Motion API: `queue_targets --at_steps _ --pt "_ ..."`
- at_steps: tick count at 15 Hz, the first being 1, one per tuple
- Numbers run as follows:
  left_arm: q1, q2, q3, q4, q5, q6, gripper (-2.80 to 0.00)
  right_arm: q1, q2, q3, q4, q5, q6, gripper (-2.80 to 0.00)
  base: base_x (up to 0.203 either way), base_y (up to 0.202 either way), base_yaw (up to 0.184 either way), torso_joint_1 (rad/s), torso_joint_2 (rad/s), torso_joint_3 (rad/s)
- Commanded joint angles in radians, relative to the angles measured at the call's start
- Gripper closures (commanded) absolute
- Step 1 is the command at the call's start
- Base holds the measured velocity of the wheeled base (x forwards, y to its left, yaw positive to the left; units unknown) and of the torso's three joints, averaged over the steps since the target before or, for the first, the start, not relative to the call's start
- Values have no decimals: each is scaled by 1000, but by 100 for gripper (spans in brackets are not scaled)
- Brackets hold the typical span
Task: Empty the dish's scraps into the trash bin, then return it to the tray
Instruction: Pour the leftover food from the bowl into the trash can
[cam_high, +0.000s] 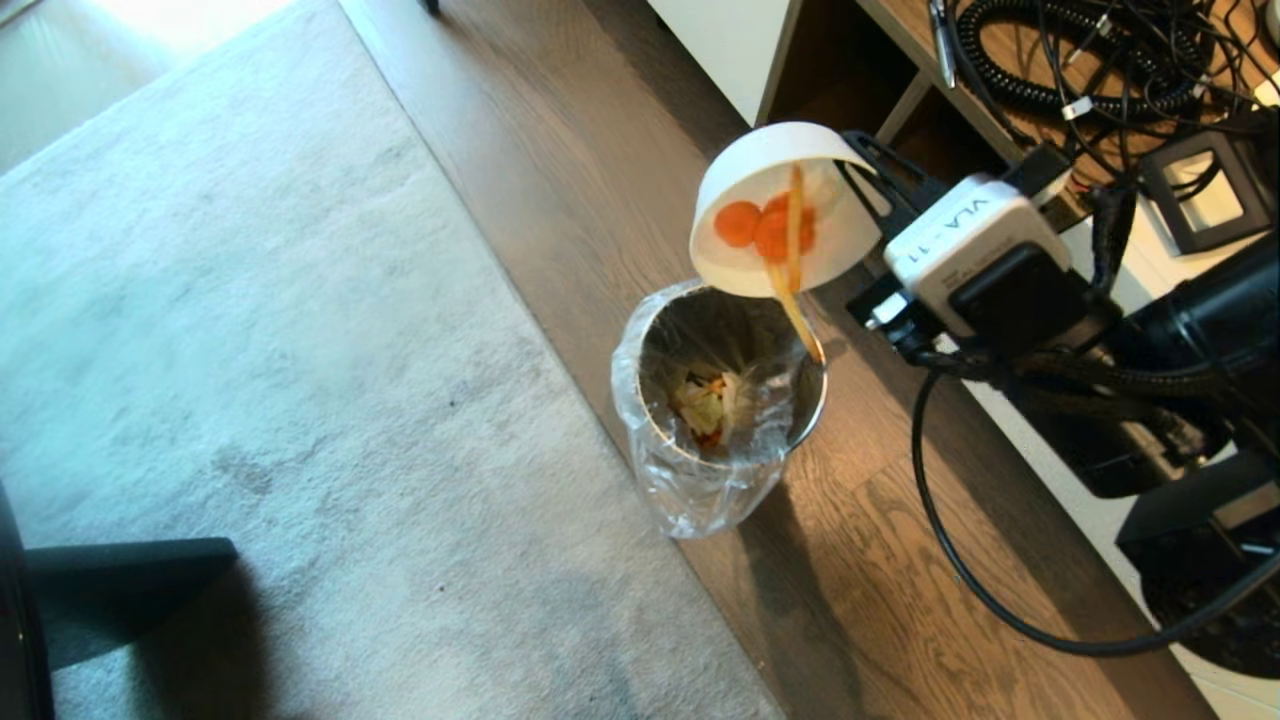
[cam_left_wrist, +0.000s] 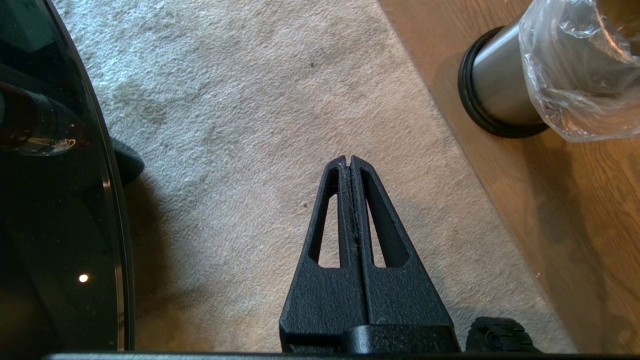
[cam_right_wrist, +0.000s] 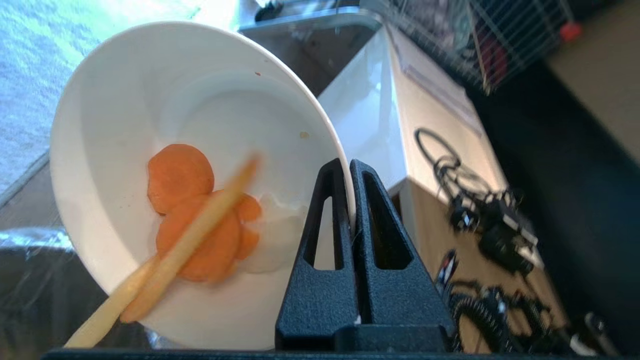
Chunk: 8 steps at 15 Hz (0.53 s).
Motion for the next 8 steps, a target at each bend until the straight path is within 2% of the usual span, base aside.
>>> queue_targets --at_steps 1,8 --pt "0 0 0 0 1 -1 0 1 -9 -22 -46 74 -46 0 0 0 0 0 0 0" --pt "0 0 0 0 1 -1 0 1 -6 -15 -46 121 -106 0 0 0 0 0 0 0"
